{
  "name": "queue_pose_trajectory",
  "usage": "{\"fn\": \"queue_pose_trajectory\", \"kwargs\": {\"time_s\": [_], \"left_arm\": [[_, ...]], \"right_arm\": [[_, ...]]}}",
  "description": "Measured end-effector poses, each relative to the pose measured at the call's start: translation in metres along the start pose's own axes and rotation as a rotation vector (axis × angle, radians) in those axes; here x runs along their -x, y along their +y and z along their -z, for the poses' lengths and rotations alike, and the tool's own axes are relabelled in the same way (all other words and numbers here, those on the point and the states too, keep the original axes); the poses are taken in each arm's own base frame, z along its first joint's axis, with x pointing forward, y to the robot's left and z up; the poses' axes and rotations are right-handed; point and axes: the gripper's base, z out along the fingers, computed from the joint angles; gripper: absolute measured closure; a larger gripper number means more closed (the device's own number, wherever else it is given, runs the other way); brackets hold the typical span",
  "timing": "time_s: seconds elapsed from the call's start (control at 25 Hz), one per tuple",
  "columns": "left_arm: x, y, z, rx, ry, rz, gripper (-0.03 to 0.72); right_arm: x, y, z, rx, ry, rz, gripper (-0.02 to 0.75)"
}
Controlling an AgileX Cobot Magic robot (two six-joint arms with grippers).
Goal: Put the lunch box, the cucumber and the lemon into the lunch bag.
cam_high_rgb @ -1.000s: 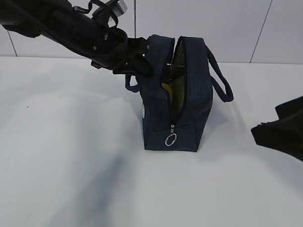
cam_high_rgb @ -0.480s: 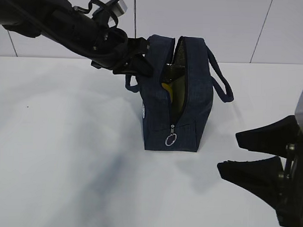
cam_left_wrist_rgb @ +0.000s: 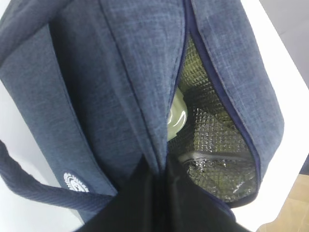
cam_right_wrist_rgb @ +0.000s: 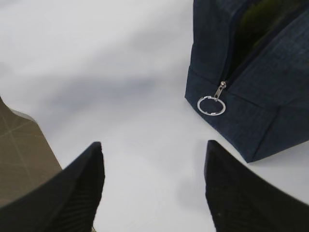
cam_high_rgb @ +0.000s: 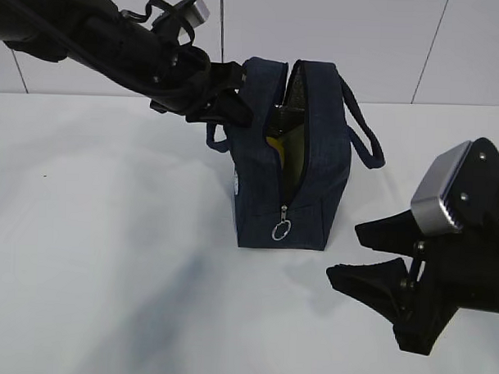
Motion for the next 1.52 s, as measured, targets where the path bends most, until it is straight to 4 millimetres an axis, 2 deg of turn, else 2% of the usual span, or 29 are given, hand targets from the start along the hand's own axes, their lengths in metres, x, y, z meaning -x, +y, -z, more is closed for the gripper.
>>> {"fn": "queue_pose_trajectory", "kwargs": {"time_s": [0.08, 0.28, 0.52, 0.76, 1.04, 1.16, 1.52], "left_arm": [[0.000, 0.000, 0.000, 0.000, 0.000, 0.000, 0.686], [0.000, 0.000, 0.000, 0.000, 0.000, 0.000, 0.686], [0.000, 0.000, 0.000, 0.000, 0.000, 0.000, 0.686], [0.000, 0.000, 0.000, 0.000, 0.000, 0.000, 0.686], [0.000, 0.000, 0.000, 0.000, 0.000, 0.000, 0.686], [0.000, 0.000, 0.000, 0.000, 0.000, 0.000, 0.686], [0.000, 0.000, 0.000, -0.003, 0.003, 0.000, 0.686]], "right_arm": [[-0.004, -0.001, -0.005, 0.014, 0.013, 0.014, 0.250], [-0.007, -0.003, -0.014, 0.049, 0.024, 0.220, 0.250], [-0.017, -0.009, -0.042, 0.144, 0.046, 0.298, 0.250], [-0.018, -0.022, -0.072, 0.197, 0.044, 0.301, 0.250], [-0.018, -0.040, -0.084, 0.140, 0.090, 0.311, 0.250], [-0.021, -0.051, -0.089, 0.120, 0.102, 0.256, 0.250], [-0.022, -0.065, -0.110, 0.135, 0.089, 0.197, 0.250]]}}
